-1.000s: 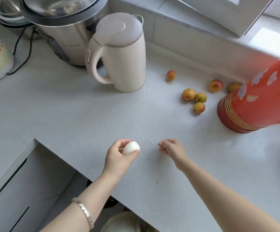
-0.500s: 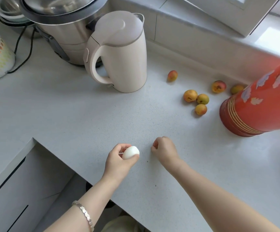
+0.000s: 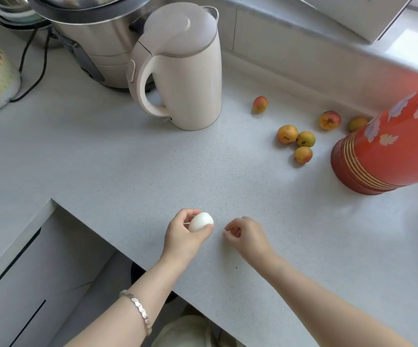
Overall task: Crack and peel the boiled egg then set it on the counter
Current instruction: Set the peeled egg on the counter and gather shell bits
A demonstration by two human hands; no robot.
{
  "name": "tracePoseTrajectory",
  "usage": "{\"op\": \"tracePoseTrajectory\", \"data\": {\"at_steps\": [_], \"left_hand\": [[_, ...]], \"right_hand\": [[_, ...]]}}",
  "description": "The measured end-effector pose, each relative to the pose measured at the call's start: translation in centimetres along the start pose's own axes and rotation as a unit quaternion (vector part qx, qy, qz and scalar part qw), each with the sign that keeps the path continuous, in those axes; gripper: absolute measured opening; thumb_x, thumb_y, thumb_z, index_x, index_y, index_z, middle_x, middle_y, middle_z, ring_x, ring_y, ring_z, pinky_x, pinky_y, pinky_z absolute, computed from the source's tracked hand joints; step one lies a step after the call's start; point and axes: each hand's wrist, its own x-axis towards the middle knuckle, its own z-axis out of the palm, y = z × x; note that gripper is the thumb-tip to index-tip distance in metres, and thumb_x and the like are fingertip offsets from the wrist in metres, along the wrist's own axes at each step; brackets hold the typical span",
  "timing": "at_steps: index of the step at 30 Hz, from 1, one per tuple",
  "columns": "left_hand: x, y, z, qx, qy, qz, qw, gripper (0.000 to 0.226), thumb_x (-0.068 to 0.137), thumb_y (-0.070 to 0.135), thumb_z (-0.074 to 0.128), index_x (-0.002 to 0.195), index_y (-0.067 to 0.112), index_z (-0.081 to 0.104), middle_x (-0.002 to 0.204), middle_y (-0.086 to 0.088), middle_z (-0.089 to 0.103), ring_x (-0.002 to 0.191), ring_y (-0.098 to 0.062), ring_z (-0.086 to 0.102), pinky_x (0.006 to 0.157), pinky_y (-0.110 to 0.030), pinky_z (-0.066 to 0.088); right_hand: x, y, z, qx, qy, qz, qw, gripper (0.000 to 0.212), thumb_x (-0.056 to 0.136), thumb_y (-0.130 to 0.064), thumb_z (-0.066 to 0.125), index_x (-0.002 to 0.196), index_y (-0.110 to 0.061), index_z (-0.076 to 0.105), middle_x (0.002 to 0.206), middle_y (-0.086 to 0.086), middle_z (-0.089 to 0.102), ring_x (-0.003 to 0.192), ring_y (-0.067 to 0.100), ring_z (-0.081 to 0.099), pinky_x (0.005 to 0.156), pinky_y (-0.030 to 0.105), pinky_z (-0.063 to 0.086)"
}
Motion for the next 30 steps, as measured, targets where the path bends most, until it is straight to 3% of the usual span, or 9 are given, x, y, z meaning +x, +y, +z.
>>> {"op": "tracePoseTrajectory", "data": {"at_steps": [4,8,14,18,21,23,25,27,30], "left_hand": [[0.0,-0.5,-0.3,0.007,0.007,-0.007,1.0,0.027,0.073,0.013,0.072,0.096,0.02,0.06,0.091,0.008,0.059,0.079,-0.007,0.054,0.054,-0.006,0.042],[0.2,-1.1,-0.1,0.027,0.009,0.001,1.0,0.027,0.072,0.014,0.072,0.094,0.022,0.059,0.093,0.005,0.06,0.078,-0.007,0.055,0.052,-0.004,0.042],[0.9,-1.9,1.5,0.145,0.032,0.091,0.985,0.029,0.071,0.016,0.072,0.098,0.018,0.06,0.101,0.002,0.051,0.097,-0.022,0.053,0.078,-0.02,0.041],[1.4,-1.7,2.7,0.195,0.051,0.163,0.966,0.034,0.072,0.013,0.071,0.105,0.009,0.063,0.107,-0.008,0.055,0.106,-0.025,0.047,0.083,-0.012,0.03],[1.7,-1.6,3.6,0.215,0.027,0.188,0.958,0.035,0.075,0.013,0.069,0.109,0.009,0.061,0.111,-0.009,0.054,0.109,-0.024,0.044,0.083,-0.008,0.026],[1.9,-1.9,4.0,0.229,0.01,0.186,0.955,0.037,0.077,0.015,0.068,0.112,0.01,0.06,0.114,-0.008,0.053,0.112,-0.024,0.042,0.082,-0.008,0.025],[1.9,-2.3,4.2,0.239,0.007,0.18,0.954,0.038,0.078,0.016,0.067,0.115,0.011,0.059,0.117,-0.008,0.052,0.114,-0.024,0.041,0.082,-0.009,0.024],[1.9,-2.6,4.2,0.246,0.011,0.176,0.953,0.039,0.078,0.017,0.067,0.116,0.011,0.058,0.119,-0.008,0.052,0.115,-0.024,0.041,0.084,-0.01,0.025],[1.7,-2.6,4.2,0.262,0.008,0.17,0.95,0.043,0.078,0.019,0.068,0.119,0.013,0.055,0.124,-0.006,0.05,0.118,-0.023,0.039,0.087,-0.016,0.029]], "right_hand": [[0.2,0.1,0.8,-0.006,0.018,-0.004,1.0,0.011,0.082,-0.012,0.058,0.084,-0.008,0.069,0.08,0.0,0.05,0.075,0.016,0.048,0.059,0.011,0.033],[0.4,-0.3,1.4,-0.058,0.012,-0.009,0.998,0.016,0.084,-0.012,0.052,0.081,-0.005,0.066,0.082,0.002,0.049,0.078,0.023,0.052,0.064,0.027,0.04],[0.5,-0.8,1.9,-0.166,-0.018,-0.026,0.986,0.014,0.086,-0.013,0.044,0.073,-0.009,0.049,0.083,0.006,0.041,0.072,0.023,0.042,0.06,0.029,0.032],[-0.4,0.6,0.5,0.049,0.029,0.035,0.998,0.016,0.077,-0.01,0.056,0.063,-0.015,0.051,0.066,0.0,0.052,0.06,0.013,0.046,0.049,0.012,0.034],[-0.7,2.2,-1.9,0.201,0.105,0.109,0.968,0.016,0.075,-0.01,0.06,0.065,-0.022,0.058,0.068,0.003,0.062,0.063,0.017,0.057,0.051,0.013,0.039],[-0.5,3.2,-3.4,0.206,0.134,0.128,0.961,0.012,0.077,-0.01,0.06,0.075,-0.02,0.067,0.071,0.004,0.065,0.066,0.017,0.059,0.054,0.016,0.04],[-0.2,3.8,-4.5,0.192,0.154,0.13,0.961,0.013,0.08,-0.01,0.06,0.087,-0.013,0.07,0.07,-0.001,0.064,0.061,0.009,0.055,0.049,0.007,0.038],[0.2,4.0,-5.4,0.177,0.169,0.122,0.962,0.016,0.08,-0.009,0.061,0.092,-0.009,0.071,0.076,-0.003,0.064,0.065,0.004,0.055,0.055,0.003,0.04],[1.0,3.8,-6.0,0.156,0.181,0.113,0.964,0.018,0.08,-0.013,0.064,0.095,-0.006,0.07,0.088,0.003,0.067,0.079,0.011,0.059,0.075,0.02,0.043]]}}
